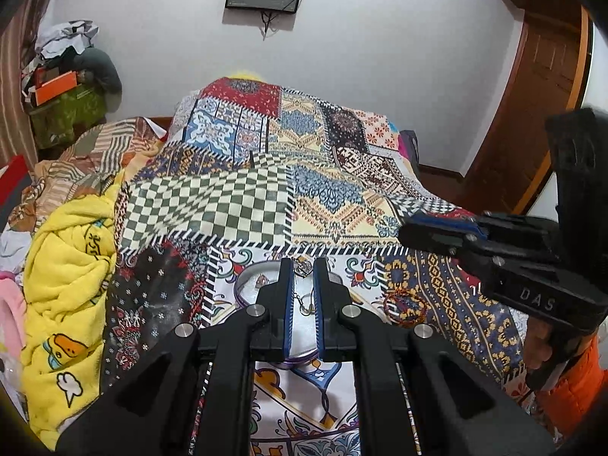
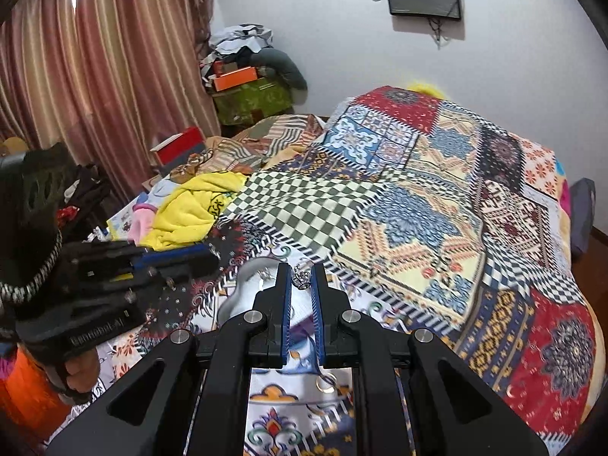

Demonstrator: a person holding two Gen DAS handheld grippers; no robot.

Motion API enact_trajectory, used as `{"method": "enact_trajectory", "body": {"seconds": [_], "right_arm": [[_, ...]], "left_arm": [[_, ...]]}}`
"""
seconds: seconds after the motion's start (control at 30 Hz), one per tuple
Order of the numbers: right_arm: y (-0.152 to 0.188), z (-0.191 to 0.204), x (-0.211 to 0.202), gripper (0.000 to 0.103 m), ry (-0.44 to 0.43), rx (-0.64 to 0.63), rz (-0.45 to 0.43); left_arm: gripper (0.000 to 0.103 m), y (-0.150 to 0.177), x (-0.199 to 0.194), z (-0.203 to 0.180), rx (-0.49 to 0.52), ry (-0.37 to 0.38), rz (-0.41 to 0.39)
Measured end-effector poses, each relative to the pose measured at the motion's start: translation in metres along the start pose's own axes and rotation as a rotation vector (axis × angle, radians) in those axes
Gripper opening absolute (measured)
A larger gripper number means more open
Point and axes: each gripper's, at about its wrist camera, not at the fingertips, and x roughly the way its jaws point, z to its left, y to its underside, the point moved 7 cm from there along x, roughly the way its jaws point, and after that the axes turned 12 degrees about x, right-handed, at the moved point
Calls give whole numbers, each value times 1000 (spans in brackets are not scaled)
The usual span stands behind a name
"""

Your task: Organize jewelry

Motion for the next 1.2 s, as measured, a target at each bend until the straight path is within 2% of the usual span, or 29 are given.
{"method": "enact_trajectory", "body": {"seconds": [0.37,1.2], "right_arm": [[4,15,30,9,-25,-33,62],[16,11,82,9,-5,-27,184]], "left_arm": [[8,23,28,-3,30,12,68],[9,33,48,6,60,32,106]]}}
